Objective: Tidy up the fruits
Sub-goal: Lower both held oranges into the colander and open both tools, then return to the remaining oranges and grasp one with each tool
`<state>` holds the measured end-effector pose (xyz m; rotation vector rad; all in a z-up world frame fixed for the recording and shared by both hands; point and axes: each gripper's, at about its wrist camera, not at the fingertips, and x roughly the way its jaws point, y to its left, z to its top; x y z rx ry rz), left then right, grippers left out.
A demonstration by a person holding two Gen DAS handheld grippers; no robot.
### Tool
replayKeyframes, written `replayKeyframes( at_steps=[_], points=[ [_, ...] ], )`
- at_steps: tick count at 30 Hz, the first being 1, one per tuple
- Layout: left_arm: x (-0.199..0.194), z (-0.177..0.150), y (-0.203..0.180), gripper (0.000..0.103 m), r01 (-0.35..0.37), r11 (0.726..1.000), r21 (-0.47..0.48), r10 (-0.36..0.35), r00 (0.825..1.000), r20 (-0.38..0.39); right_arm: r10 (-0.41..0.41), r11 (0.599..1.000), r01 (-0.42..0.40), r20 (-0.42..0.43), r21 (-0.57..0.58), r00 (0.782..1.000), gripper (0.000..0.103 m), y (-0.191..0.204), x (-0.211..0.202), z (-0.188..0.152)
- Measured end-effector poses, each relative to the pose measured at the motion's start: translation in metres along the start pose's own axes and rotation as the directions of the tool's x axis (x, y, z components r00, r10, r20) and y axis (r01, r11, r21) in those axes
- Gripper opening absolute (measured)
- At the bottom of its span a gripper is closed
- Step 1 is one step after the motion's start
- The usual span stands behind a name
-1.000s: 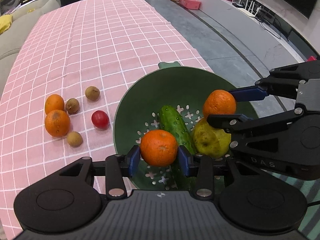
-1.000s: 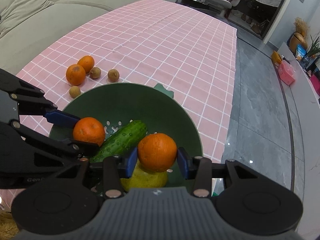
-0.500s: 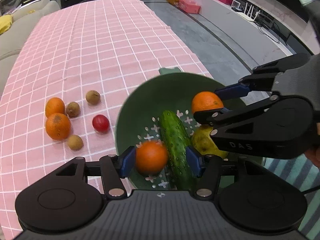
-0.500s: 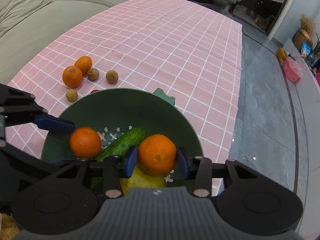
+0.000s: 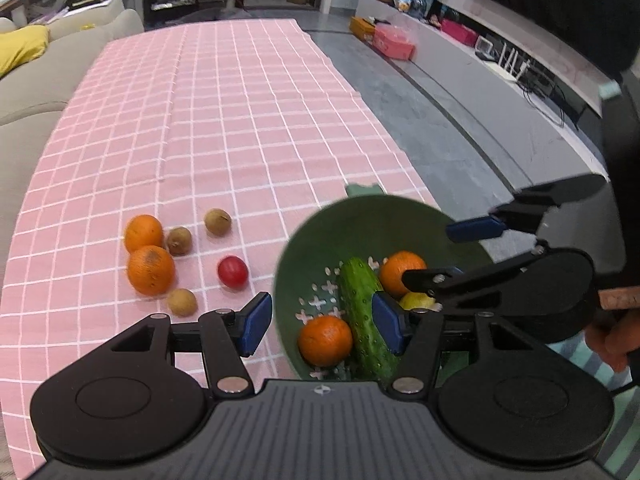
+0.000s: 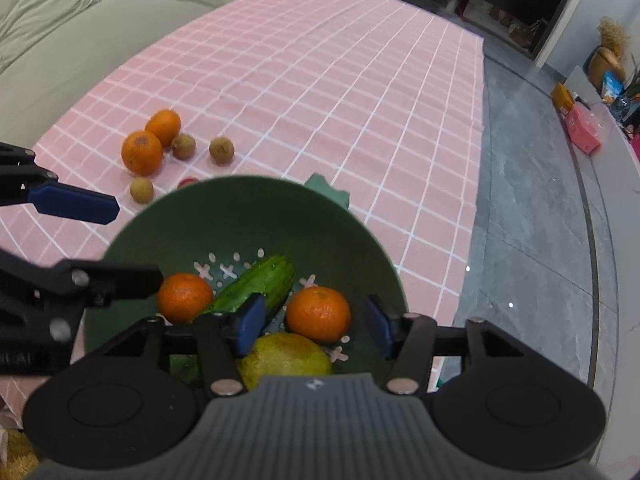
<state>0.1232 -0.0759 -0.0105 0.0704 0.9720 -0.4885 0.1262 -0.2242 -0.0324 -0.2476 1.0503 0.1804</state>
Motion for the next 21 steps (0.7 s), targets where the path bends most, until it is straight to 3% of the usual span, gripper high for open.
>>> replayKeyframes(
  at_steps=[3,6,15,21],
  points=[
    [-0.011,0.002,0.006,0.068,-0.011,1.000,-0.021,0.011,0.999,0.031,-0.012,1.000,0.011,0.041,0.016,0.999,0.056,0.003,-0.015,0.001],
    [-0.021,0.003,0.014,0.068,-0.026,0.999,-0.045,0.029,0.998,0.061,-0.021,0.999,0.019,0.084,0.033,0.996,0.066,0.007,-0.030,0.002],
    [-0.041,-0.002,0.048,0.068,-0.080,0.988,-0.134,0.097,0.987,0.126,0.021,0.996,-0.039,0.202,0.085,0.979,0.069,0.028,-0.059,0.017],
    [-0.048,-0.008,0.079,0.068,-0.113,0.969,-0.220,0.146,0.980,0.138,0.058,0.994,-0.079,0.244,0.076,0.968,0.074,0.046,-0.057,0.027]
  ],
)
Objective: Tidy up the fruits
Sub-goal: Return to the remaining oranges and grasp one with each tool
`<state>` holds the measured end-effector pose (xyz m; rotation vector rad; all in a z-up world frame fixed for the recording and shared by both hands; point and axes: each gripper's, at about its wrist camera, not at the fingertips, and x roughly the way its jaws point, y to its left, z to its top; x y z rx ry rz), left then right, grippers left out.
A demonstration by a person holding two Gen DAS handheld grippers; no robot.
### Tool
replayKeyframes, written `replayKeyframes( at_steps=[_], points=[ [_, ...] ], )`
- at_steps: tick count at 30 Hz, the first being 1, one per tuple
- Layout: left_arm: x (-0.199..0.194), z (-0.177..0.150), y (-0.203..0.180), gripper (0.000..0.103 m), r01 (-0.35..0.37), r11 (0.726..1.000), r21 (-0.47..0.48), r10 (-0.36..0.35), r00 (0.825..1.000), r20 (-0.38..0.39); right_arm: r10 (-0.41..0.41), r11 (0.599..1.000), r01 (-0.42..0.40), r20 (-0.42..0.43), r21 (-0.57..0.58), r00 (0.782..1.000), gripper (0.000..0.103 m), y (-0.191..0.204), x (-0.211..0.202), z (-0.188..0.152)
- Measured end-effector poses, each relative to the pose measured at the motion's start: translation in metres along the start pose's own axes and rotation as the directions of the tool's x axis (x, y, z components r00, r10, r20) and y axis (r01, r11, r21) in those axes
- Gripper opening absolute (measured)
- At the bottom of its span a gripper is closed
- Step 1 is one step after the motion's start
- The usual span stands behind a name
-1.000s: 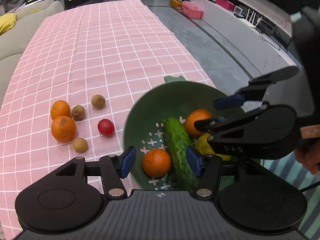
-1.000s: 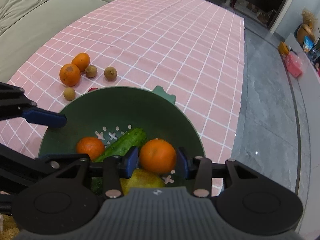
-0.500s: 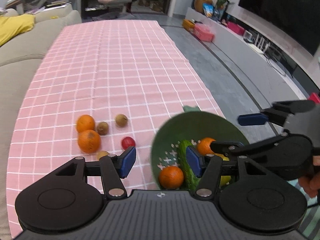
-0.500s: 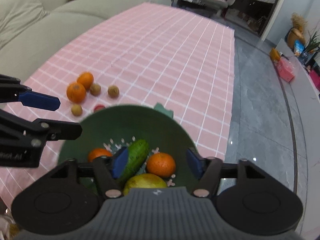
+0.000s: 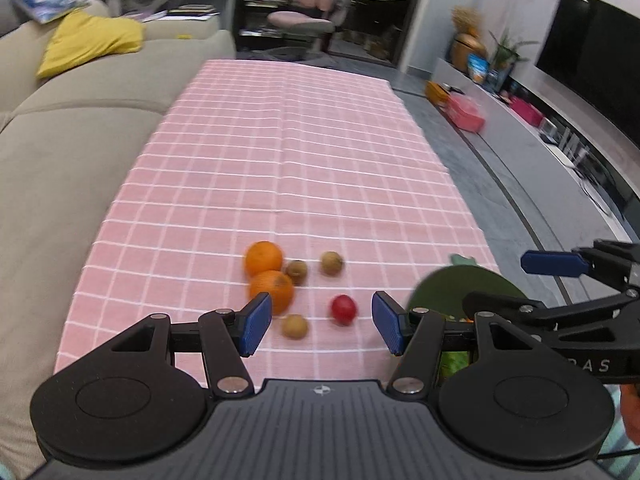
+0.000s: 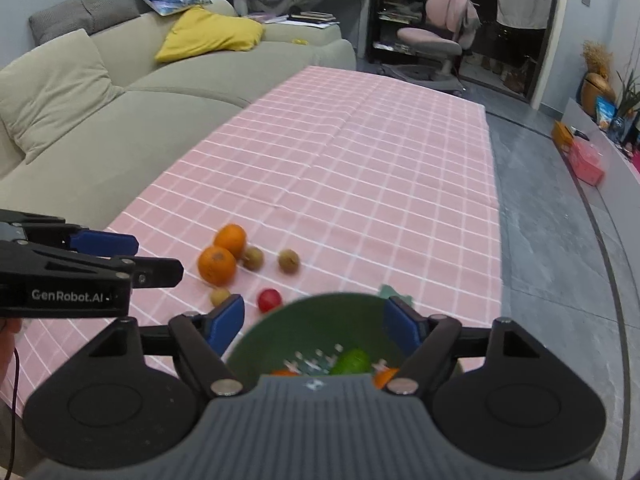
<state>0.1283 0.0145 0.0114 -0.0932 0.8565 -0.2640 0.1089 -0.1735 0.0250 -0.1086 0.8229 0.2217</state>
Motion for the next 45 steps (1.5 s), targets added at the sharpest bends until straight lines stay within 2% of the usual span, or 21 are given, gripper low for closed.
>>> replayKeyframes(
  at_steps=[8,12,22,30,32,35,45],
  points=[
    [0.007,-0.004,0.033,0.068,-0.031,0.997,-0.077,0.032,0.999,0.018,0.015,0.999,-0.015,0.008,-0.049,1.000,0.076,0.027,0.030,0.010],
    [0.015,-0.006,0.046,0.068,-0.037,0.994,-0.098,0.038,0.999,0.015,0.019,0.996,-0.021,-0.016,-0.086,1.000,0.076,0.036,0.052,0.016],
    [0.043,-0.015,0.074,0.068,-0.035,0.984,-0.174,0.028,0.999,-0.040,0.020,0.979,-0.037,-0.088,-0.202,0.996,0.076,0.043,0.100,0.023],
    [0.066,-0.018,0.067,0.067,-0.005,0.989,-0.148,-0.003,0.998,-0.055,0.046,0.977,-0.075,-0.143,-0.202,0.989,0.067,0.038,0.135,0.026],
    [0.071,-0.016,0.064,0.067,0.009,0.987,-0.158,-0.017,0.999,-0.047,0.050,0.973,-0.083,-0.158,-0.216,0.986,0.057,0.039,0.142,0.026],
    [0.080,-0.012,0.060,0.067,0.013,0.985,-0.174,-0.021,0.999,-0.045,0.059,0.968,-0.100,-0.181,-0.230,0.982,0.049,0.037,0.153,0.027],
    [0.114,-0.009,0.056,0.067,-0.018,0.975,-0.223,-0.004,0.995,-0.101,0.077,0.952,-0.134,-0.209,-0.273,0.975,0.048,0.023,0.170,0.032]
  ],
)
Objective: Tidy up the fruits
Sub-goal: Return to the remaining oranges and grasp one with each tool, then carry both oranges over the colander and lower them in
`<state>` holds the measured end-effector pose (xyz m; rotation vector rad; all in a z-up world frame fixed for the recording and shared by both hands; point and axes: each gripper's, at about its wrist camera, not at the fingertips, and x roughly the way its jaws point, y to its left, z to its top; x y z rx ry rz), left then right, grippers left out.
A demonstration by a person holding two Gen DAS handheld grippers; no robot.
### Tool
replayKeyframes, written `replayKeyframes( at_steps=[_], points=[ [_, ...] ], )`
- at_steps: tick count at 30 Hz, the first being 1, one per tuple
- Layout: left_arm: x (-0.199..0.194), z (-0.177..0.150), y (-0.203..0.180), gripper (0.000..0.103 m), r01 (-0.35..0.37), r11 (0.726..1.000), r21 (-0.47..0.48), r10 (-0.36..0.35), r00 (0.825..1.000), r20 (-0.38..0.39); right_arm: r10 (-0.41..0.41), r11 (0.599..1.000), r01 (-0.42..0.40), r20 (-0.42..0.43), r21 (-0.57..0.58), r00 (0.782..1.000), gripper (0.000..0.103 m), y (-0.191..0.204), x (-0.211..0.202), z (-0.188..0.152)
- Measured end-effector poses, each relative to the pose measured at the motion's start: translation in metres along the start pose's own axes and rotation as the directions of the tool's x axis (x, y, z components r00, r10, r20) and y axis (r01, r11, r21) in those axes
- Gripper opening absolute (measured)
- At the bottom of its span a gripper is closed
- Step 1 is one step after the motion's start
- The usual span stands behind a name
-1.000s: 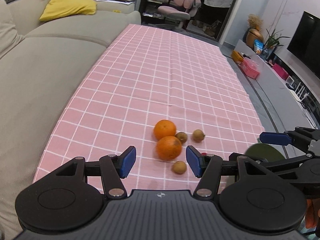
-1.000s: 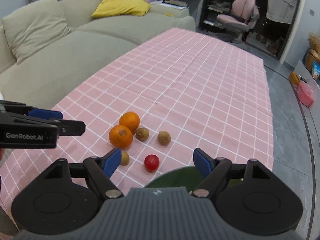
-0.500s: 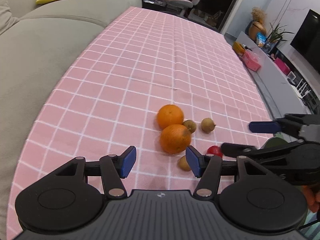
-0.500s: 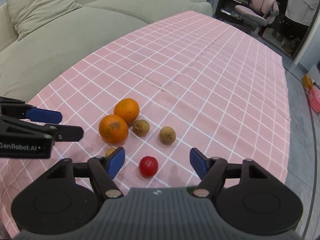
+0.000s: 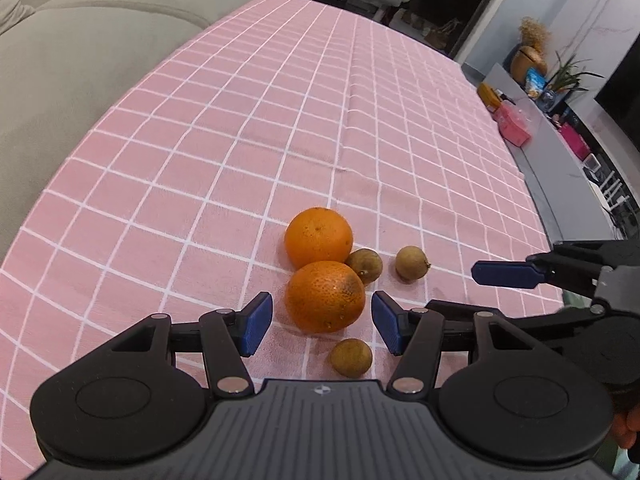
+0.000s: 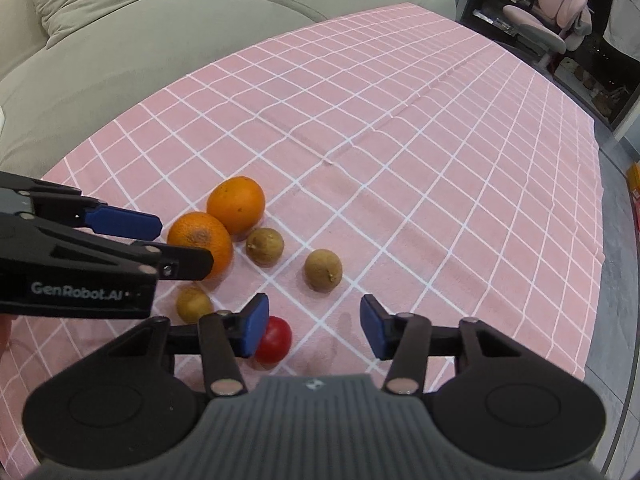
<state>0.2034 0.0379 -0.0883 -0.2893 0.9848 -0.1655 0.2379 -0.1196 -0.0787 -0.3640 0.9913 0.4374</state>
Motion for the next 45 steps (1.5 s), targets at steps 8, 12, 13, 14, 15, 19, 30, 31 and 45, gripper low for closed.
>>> replayKeyframes(
  at_steps=[8,12,13,14,15,19,30,31,45],
  points=[
    [0.011,0.001,-0.002,0.054,0.007,1.000,-0.019,-0.007,1.000,-0.017,0.037,0.999,-0.037,-0.003,-0.013,0.999,0.048,-0.003,0.005,0.000],
    [0.004,0.003,-0.002,0.052,-0.006,1.000,0.000,0.006,1.000,-0.008,0.059,0.998,-0.059,0.003,-0.037,0.998,0.048,-0.001,0.003,0.002],
    [0.001,0.004,-0.003,0.052,-0.004,1.000,0.006,0.004,1.000,0.001,0.065,0.997,-0.065,0.007,-0.046,0.998,0.047,0.001,0.002,0.003],
    [-0.003,0.006,-0.003,0.052,-0.001,1.000,0.006,0.001,1.000,0.006,0.070,0.996,-0.069,0.011,-0.052,0.998,0.047,0.002,0.002,0.005],
    [-0.006,0.009,-0.001,0.052,-0.002,1.000,0.002,0.002,1.000,0.010,0.075,0.996,-0.074,0.013,-0.059,0.997,0.047,0.004,0.002,0.007],
    [-0.017,0.016,0.013,0.052,-0.044,0.998,-0.049,0.045,0.998,0.039,0.100,0.991,-0.097,0.033,-0.089,0.994,0.047,0.014,0.002,0.018],
    [-0.026,0.014,0.050,0.052,-0.120,0.978,-0.170,0.126,0.992,0.024,0.123,0.986,-0.119,0.032,-0.118,0.992,0.047,0.042,0.032,0.054],
    [-0.028,0.015,0.051,0.052,-0.120,0.978,-0.172,0.126,0.992,0.026,0.119,0.986,-0.114,0.029,-0.120,0.993,0.047,0.044,0.036,0.056],
    [-0.047,0.017,0.045,0.052,-0.099,0.983,-0.152,0.108,0.993,0.054,0.099,0.993,-0.097,0.018,-0.064,0.995,0.041,0.052,0.035,0.055]
  ],
)
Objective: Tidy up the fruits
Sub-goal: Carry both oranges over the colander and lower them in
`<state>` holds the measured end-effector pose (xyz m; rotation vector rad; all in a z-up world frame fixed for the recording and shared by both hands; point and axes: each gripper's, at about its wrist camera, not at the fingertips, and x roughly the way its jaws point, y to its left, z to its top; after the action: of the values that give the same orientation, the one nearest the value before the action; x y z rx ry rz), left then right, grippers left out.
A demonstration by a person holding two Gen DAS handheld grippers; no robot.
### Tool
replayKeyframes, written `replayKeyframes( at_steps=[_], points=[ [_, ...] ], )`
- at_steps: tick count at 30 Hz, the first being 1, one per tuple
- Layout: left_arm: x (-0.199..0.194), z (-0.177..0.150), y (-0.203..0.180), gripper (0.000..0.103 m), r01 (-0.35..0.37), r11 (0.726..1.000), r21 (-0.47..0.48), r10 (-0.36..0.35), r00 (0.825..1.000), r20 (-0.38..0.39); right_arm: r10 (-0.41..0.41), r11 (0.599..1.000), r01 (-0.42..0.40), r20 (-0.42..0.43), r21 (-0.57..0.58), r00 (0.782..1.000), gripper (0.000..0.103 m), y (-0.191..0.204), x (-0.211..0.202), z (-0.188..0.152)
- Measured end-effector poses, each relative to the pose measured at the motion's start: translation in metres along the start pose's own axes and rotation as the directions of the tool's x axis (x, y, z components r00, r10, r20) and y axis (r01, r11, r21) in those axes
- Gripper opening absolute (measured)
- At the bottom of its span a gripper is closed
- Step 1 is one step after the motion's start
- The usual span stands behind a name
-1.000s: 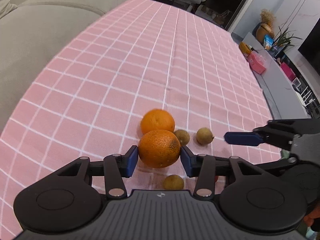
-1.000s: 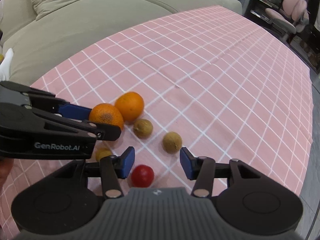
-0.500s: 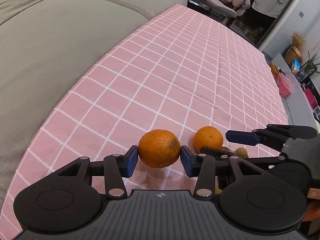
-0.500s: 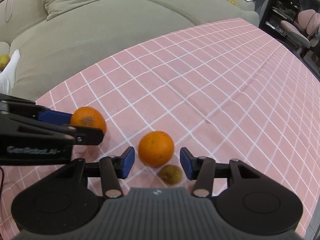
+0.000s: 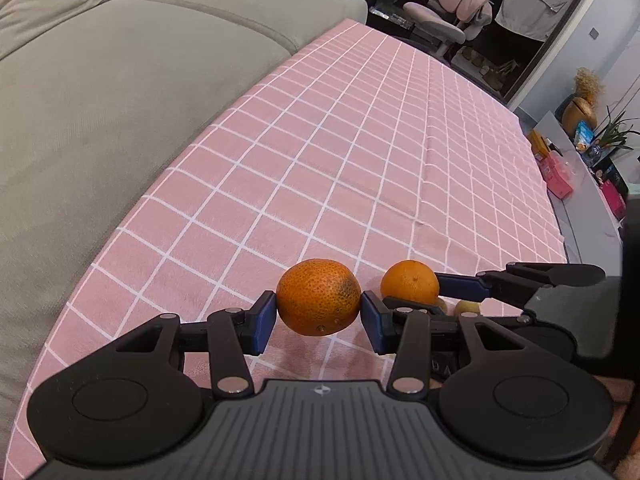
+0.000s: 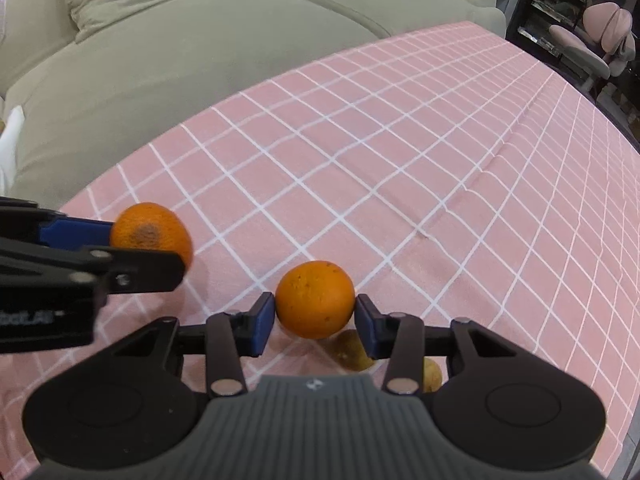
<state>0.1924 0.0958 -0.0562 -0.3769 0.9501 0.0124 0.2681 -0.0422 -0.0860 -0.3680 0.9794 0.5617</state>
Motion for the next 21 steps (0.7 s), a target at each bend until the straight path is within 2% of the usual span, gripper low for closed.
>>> replayKeyframes(
  at_steps=[11,17,21],
  points=[
    [-0.046,0.001,-0.025,0.052,0.022,0.997,0.073,-0.026,0.999,0.047,-0.007,0.990,-0.008,0.104,0.138,0.995,0.041,0.014,-0.088,-0.022],
    [-0.071,-0.006,-0.045,0.052,0.096,0.987,0.128,-0.103,0.993,0.051,-0.031,0.972,-0.002,0.137,0.236,0.990,0.041,0.014,-0.135,-0.057],
    [-0.082,-0.014,-0.063,0.052,0.159,0.971,0.180,-0.167,0.986,0.028,-0.061,0.962,0.018,0.150,0.273,0.987,0.041,0.015,-0.164,-0.081]
  ],
)
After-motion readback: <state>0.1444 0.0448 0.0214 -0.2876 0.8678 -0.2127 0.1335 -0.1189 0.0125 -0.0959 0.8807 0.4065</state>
